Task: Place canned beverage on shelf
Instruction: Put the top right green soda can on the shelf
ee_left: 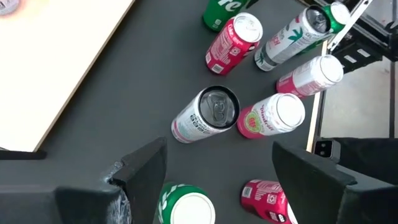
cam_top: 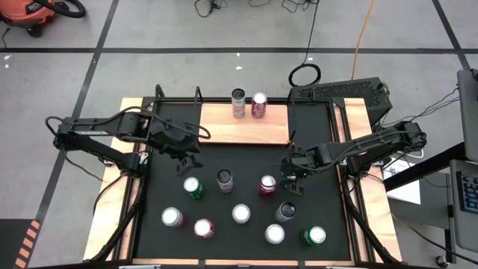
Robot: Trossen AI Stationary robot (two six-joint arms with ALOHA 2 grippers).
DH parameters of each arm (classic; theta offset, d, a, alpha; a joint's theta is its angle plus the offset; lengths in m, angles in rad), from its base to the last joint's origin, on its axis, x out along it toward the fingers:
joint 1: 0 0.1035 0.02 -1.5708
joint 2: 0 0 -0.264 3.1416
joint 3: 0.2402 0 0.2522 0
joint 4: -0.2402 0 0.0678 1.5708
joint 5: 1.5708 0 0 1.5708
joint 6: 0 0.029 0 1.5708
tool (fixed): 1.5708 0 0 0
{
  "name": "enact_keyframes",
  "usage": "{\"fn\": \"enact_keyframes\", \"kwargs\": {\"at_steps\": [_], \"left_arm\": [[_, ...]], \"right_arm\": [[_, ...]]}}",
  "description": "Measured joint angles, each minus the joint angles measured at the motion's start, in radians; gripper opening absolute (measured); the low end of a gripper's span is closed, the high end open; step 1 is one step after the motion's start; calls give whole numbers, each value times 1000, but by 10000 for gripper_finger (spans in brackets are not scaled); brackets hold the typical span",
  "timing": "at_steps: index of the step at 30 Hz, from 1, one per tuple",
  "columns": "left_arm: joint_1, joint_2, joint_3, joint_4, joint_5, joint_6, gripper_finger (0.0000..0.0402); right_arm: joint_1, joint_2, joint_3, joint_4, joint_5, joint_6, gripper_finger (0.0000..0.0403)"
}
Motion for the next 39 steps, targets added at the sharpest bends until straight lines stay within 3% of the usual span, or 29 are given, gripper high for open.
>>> {"fn": "enact_keyframes", "kwargs": {"at_steps": [3,11,18,31,36,39], "left_arm": [[0,8,0,0,0,0,285],[0,25,1,41,-1,5,285],[0,47,1,148,-36,31,285],[0,79,1,315,-87,230,285],[0,95,0,413,-92,238,285],[0,108,1,507,-148,213,288]], "right_arm": [[0,0,0,-2,0,-27,333],[0,-1,2,-6,1,-40,265],[0,2,48,-75,-2,-55,278],[0,0,352,-314,30,-100,276],[-3,-1,480,-340,36,-145,276],[-3,-1,529,-328,81,-170,276]]}}
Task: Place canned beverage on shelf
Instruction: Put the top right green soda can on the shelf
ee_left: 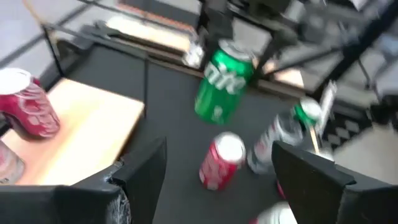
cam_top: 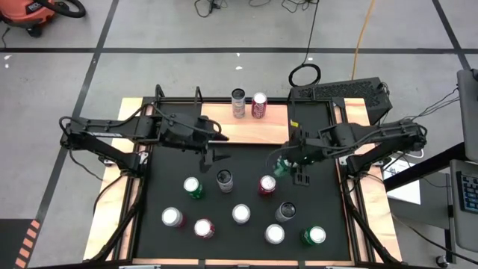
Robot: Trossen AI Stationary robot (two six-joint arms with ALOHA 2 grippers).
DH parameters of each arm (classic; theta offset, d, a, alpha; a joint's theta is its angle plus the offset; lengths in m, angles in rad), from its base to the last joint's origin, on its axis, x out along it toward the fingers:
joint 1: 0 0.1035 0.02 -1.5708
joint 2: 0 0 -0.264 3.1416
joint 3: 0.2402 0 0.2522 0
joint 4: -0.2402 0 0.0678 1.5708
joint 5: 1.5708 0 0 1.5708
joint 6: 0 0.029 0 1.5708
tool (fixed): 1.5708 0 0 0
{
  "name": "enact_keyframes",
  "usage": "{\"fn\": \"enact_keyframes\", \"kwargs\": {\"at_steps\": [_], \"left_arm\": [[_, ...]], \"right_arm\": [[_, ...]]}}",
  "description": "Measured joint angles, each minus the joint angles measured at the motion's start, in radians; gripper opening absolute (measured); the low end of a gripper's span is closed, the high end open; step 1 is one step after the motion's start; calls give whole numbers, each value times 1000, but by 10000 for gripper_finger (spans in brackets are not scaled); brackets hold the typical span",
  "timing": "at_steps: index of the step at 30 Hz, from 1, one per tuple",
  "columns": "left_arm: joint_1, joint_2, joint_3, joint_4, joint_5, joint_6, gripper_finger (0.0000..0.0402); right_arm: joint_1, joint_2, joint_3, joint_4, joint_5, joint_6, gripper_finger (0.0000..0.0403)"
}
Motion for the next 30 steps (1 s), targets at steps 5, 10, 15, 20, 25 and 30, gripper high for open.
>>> {"fn": "enact_keyframes", "kwargs": {"at_steps": [5,10,15,20,25,30], "left_arm": [[0,23,0,141,13,42,321],[0,50,-1,223,18,64,381],[-5,86,0,259,26,118,393],[-24,130,0,309,29,183,391],[-26,168,0,301,35,135,391],[-25,195,0,298,42,156,391]], "right_arm": [[-1,0,37,50,25,-73,276],[-2,1,37,128,25,-98,276],[-2,1,37,226,25,-131,276],[-13,1,37,318,25,-139,276],[-15,1,37,366,25,-157,276],[-15,1,37,388,25,-161,276]]}}
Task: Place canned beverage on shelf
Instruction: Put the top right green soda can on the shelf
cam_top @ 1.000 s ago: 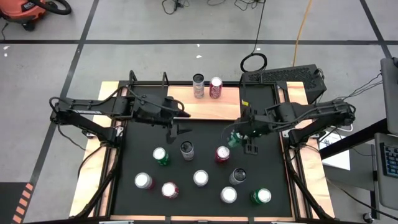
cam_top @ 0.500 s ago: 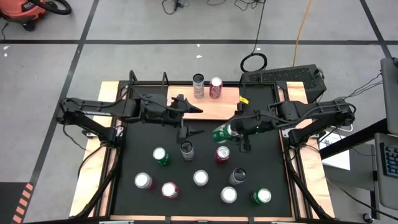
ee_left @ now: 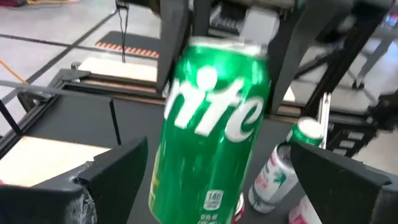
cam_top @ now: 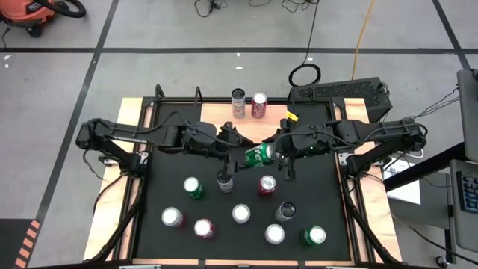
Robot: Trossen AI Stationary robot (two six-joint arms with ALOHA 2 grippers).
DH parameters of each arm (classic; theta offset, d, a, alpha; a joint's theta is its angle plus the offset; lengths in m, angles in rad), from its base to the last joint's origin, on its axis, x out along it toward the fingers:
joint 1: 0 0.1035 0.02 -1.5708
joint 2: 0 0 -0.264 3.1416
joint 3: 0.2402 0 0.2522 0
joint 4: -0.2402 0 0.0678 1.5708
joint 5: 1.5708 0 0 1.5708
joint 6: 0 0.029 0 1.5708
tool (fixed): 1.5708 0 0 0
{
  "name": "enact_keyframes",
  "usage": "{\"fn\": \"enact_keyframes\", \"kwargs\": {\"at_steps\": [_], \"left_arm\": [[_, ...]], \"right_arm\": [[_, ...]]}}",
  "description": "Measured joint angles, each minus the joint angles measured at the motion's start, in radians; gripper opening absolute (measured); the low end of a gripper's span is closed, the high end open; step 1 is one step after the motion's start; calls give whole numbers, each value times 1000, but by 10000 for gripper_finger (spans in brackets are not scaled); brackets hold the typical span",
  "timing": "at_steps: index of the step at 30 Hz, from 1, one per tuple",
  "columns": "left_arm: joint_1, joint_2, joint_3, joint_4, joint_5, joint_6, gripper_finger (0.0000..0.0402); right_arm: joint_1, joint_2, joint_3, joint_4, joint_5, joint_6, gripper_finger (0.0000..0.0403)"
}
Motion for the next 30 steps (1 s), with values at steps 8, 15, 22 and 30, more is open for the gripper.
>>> {"fn": "enact_keyframes", "kwargs": {"at_steps": [8,15,22,30], "left_arm": [[11,49,1,17,0,7,391],[14,63,1,1,5,6,385],[14,63,0,-9,8,13,324],[13,63,0,-6,22,2,295]], "right_arm": [[0,0,0,63,-2,-34,277],[0,0,0,101,-1,-53,277],[0,0,0,102,-7,-44,277],[0,0,0,101,-9,35,293]]}}
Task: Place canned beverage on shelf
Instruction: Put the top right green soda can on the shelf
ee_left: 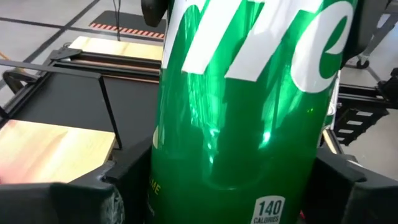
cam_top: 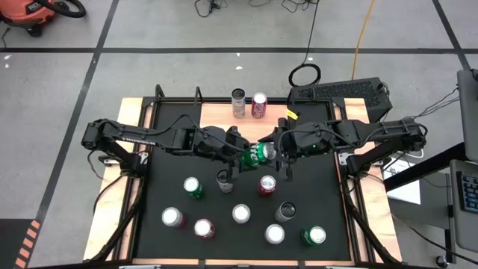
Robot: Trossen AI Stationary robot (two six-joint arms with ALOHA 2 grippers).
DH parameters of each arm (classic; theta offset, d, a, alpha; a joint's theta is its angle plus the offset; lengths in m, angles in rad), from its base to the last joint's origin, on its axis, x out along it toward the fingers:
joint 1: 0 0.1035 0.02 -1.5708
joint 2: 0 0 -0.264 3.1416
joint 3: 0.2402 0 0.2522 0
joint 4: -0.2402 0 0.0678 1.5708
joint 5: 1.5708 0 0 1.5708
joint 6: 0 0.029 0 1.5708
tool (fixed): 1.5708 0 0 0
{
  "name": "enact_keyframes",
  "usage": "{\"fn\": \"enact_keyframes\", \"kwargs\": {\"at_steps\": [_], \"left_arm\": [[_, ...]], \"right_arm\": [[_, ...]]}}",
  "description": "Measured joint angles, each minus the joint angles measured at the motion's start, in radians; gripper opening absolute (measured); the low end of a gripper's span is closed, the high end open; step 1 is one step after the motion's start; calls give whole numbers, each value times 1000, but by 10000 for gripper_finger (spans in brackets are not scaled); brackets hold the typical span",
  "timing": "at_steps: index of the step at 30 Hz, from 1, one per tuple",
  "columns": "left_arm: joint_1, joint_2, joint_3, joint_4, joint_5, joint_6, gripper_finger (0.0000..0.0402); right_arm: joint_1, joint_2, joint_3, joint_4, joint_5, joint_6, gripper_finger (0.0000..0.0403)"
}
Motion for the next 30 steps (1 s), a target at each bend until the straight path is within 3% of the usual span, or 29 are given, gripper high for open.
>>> {"fn": "enact_keyframes", "kwargs": {"at_steps": [10,13,21,26,30], "left_arm": [[-4,-55,-3,29,-103,0,296],[-5,-69,-1,28,-221,12,296],[-23,-83,-1,85,-629,147,296],[-46,-83,17,106,-861,280,295],[-53,-83,23,171,-977,389,295]], "right_arm": [[6,-1,85,-6,29,270,368],[0,0,135,-20,75,315,382],[-25,-1,216,22,344,558,398],[-38,18,215,153,408,486,399],[-52,53,215,227,404,346,399]]}}
